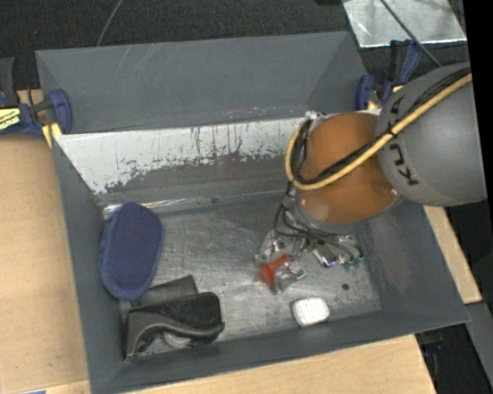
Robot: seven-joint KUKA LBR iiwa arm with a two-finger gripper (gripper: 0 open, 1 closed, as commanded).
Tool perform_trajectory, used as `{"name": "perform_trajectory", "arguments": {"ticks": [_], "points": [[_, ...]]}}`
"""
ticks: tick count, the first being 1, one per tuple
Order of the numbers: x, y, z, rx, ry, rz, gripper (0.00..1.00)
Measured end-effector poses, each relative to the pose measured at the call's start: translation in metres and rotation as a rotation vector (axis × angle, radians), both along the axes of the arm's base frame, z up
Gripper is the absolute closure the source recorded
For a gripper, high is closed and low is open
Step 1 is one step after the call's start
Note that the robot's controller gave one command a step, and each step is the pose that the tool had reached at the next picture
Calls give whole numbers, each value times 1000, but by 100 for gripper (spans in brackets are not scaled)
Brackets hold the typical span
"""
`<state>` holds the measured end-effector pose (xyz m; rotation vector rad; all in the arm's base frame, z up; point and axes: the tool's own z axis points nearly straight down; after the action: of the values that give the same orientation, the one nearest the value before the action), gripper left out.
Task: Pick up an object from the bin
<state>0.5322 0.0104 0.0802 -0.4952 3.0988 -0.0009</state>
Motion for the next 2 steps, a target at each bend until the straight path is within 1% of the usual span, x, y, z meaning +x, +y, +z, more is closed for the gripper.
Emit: {"name": "perform_trajectory", "arguments": {"ticks": [1, 2], "points": [[0, 0, 0, 1, 0, -1, 100], [2, 0, 44, 0, -4, -3, 100]]}}
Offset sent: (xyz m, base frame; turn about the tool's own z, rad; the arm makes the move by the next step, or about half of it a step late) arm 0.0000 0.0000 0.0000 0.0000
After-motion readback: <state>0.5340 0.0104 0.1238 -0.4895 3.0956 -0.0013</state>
